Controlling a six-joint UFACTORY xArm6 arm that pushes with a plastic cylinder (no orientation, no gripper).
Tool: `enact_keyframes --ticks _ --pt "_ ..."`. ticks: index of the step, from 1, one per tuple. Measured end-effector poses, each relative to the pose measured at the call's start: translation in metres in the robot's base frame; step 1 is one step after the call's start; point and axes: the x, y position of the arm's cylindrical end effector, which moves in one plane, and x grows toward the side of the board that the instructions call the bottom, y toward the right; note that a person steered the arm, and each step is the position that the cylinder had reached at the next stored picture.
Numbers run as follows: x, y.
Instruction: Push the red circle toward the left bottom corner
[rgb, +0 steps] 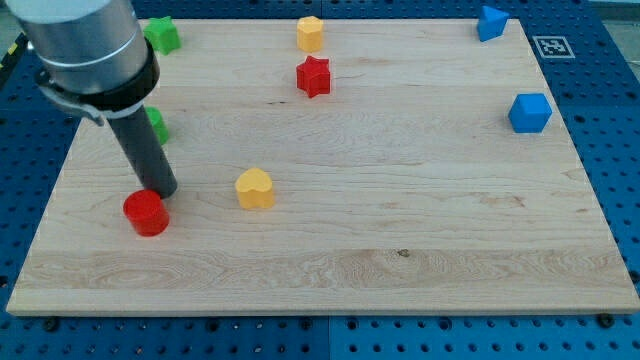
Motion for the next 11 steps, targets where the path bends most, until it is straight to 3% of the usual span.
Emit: enact_keyframes --ticks 3,7,11 --pt "0.026 0.026" --pt "0.029 -0.029" --pt "0.051 -0.035"
